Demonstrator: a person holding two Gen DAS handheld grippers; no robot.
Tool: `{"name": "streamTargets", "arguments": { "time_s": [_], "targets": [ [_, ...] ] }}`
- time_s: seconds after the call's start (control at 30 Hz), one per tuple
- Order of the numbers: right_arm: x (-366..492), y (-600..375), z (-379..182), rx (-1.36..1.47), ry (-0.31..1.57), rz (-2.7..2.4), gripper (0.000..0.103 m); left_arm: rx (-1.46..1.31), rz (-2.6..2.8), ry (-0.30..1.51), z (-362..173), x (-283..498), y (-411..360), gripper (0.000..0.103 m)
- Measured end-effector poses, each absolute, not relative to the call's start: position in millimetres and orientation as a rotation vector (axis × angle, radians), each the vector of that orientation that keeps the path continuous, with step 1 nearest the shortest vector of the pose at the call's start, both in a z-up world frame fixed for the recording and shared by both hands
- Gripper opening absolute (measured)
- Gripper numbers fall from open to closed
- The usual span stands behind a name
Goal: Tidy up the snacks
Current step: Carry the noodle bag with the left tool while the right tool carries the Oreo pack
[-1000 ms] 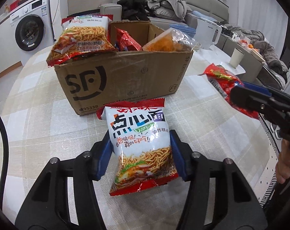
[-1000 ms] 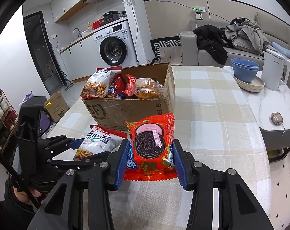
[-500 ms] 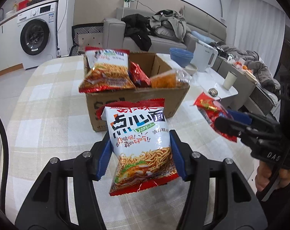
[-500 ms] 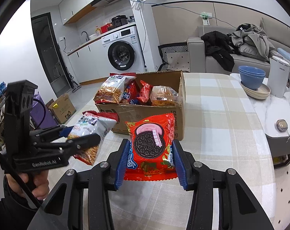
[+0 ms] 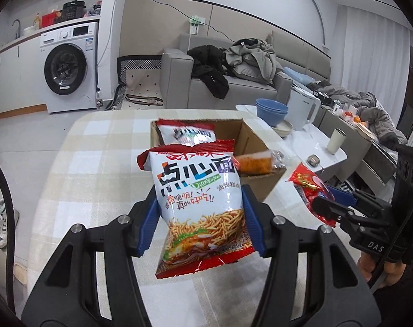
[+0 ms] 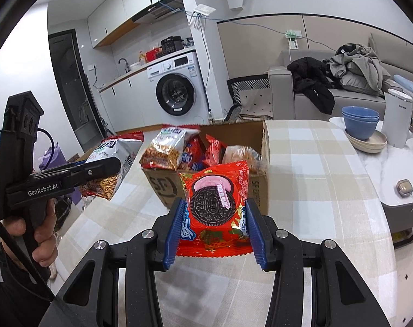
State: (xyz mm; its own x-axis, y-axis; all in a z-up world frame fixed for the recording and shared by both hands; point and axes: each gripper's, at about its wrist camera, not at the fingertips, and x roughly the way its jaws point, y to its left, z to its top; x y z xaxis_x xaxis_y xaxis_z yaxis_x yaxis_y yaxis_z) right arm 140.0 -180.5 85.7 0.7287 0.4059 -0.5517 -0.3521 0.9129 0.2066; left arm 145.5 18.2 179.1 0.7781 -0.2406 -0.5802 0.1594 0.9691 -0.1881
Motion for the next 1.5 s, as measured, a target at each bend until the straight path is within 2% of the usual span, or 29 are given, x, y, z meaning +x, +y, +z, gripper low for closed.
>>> {"name": "streamTargets", "arguments": {
  "time_s": [0.47,1.17,1.5],
  "targets": [
    [169,-170,110,0.073,0.577,0.393,0.045,-0.089,-0.162,0.646,200,200,21,0.054],
    [229,-160,104,0.047,0.625,0.363,0.045,-0.101,-0.144,0.683,157,286,2,0.054],
    [240,-167,99,0.036,0.637,0.353,0.045,-0.061,-0.192,0.714,146,311,-41,0.054]
  ]
}}
